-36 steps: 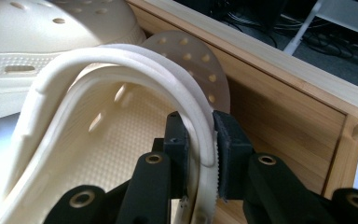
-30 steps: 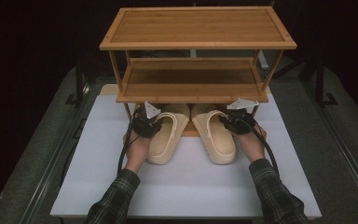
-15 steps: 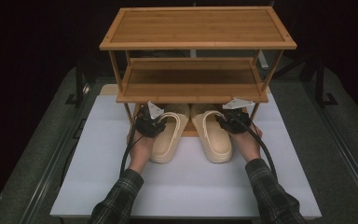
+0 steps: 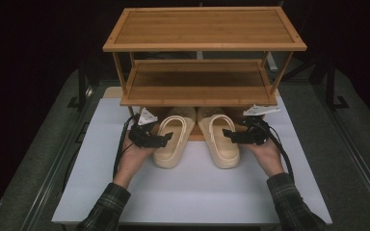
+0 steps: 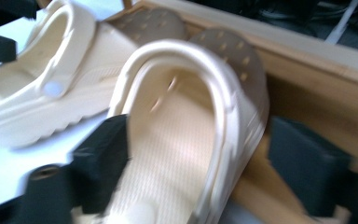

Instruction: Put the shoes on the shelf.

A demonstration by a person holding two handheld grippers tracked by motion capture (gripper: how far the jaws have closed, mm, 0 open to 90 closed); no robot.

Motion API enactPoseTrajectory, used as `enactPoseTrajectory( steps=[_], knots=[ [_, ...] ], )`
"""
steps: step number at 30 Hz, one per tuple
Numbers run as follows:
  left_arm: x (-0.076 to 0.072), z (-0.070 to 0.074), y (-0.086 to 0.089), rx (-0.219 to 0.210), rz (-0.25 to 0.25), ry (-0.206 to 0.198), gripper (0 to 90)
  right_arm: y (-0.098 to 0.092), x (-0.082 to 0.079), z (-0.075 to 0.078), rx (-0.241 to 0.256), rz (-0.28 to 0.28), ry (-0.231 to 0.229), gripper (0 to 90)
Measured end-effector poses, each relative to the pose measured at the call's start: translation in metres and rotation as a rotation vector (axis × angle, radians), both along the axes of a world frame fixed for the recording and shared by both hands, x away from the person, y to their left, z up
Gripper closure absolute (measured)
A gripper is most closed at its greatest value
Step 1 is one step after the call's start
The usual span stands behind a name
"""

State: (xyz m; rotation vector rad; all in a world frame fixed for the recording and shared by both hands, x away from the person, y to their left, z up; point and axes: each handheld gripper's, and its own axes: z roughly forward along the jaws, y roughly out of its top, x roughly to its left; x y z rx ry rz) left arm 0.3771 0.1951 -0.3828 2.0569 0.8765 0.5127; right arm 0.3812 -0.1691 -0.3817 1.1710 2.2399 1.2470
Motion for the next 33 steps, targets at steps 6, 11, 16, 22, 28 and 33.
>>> enactPoseTrajectory(
  steps=[6, 11, 16, 22, 28, 33],
  knots=[
    [-0.028, -0.003, 0.022, -0.067, -0.072, 0.005, 8.5, -0.014, -0.026, -0.007, 0.017, 0.056, 0.037, 11.0],
    [-0.048, -0.026, 0.038, -0.038, -0.11, 0.031, 2.2, -0.028, -0.045, -0.022, 0.034, 0.089, 0.078, 3.7],
    [-0.052, -0.045, 0.041, -0.025, -0.138, 0.053, 2.2, -0.032, -0.056, -0.04, 0.042, 0.122, 0.086, 1.7],
    [-0.047, -0.055, 0.029, -0.03, -0.158, 0.06, 2.2, -0.017, -0.054, -0.05, 0.003, 0.169, 0.089, 1.3],
    [-0.038, -0.062, 0.014, -0.01, -0.161, 0.068, 2.2, -0.007, -0.046, -0.06, -0.028, 0.181, 0.105, 1.4],
    [-0.033, -0.062, 0.004, -0.026, -0.148, 0.069, 0.0, -0.002, -0.041, -0.059, -0.025, 0.18, 0.111, 1.2]
  ],
)
